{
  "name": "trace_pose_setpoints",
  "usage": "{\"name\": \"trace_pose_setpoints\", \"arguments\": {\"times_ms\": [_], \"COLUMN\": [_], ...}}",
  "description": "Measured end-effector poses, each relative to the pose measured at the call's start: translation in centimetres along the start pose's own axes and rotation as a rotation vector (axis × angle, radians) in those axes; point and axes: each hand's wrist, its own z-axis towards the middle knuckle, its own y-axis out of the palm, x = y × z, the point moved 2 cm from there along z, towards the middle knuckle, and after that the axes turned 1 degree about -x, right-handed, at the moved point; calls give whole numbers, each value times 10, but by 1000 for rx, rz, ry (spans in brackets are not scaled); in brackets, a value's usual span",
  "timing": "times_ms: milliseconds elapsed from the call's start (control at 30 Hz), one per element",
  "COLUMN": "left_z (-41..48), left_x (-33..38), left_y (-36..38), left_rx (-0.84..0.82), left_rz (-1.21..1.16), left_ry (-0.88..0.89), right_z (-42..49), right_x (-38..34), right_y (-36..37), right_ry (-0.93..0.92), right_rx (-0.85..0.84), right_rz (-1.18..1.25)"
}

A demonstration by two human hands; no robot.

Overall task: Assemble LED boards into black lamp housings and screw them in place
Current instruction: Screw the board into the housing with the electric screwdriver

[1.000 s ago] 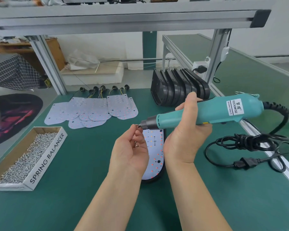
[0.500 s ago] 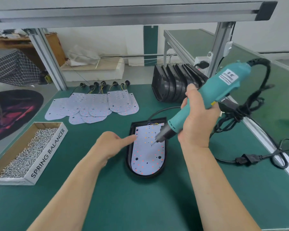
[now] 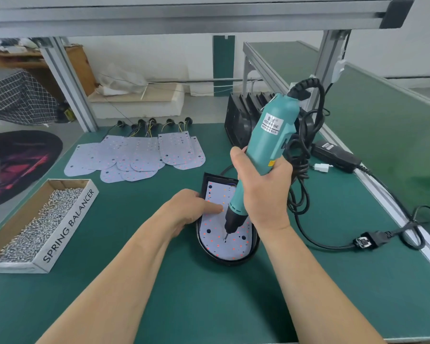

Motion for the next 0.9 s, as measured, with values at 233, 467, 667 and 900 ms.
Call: {"name": "trace_pose_setpoints", "arguments": {"times_ms": [233,467,667,900], "left_z": [2,5,5,8], "left_x": [-2,-5,-6,-7], "left_y": [0,-1,-2,-2], "left_rx": [2,31,22,25], "left_rz": [-20,16,31,25], "left_ry": [-4,17,18,29], "right_z": [0,-1,-1,-6], "right_x": [-1,-3,-3,-3], "right_y": [-1,2,3,4], "right_ry": [-4,-27,-31,-42], "right_rx": [6,-37,-40,-85], "right_rz": [-18,-40,-40,-26]}}
